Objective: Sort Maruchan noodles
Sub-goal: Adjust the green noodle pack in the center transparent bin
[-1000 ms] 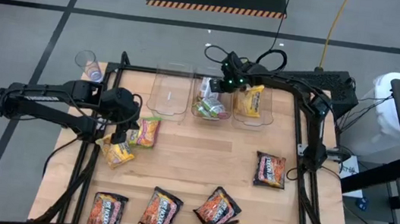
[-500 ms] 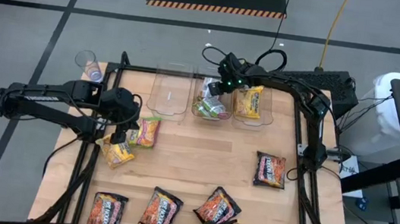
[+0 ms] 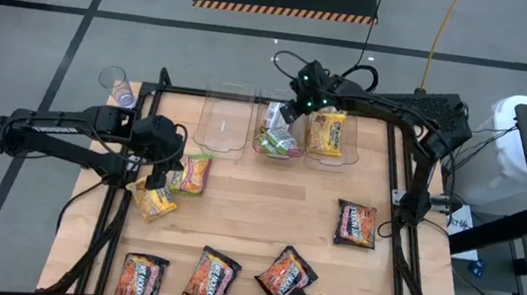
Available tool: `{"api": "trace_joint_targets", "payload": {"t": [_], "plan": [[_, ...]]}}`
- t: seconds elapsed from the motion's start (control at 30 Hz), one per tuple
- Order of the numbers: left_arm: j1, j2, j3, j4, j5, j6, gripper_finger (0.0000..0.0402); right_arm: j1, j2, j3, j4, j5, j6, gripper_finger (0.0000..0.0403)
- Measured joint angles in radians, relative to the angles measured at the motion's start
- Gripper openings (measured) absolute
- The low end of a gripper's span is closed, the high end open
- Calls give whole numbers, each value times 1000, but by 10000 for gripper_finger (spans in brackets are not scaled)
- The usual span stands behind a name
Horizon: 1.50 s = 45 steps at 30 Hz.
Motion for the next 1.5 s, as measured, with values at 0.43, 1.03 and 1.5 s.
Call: {"api": "trace_joint_targets", "payload": {"t": [0.43, 1.03, 1.5], "plan": [[1, 0, 0, 0, 0, 7, 24, 21, 53, 112, 276, -7, 73, 66], [1, 0, 0, -6, 0, 26, 24, 12, 129, 202, -186, -42, -83, 66], [1, 0, 0, -5, 0, 26, 24, 32, 225, 204, -101, -96, -71, 66]]}}
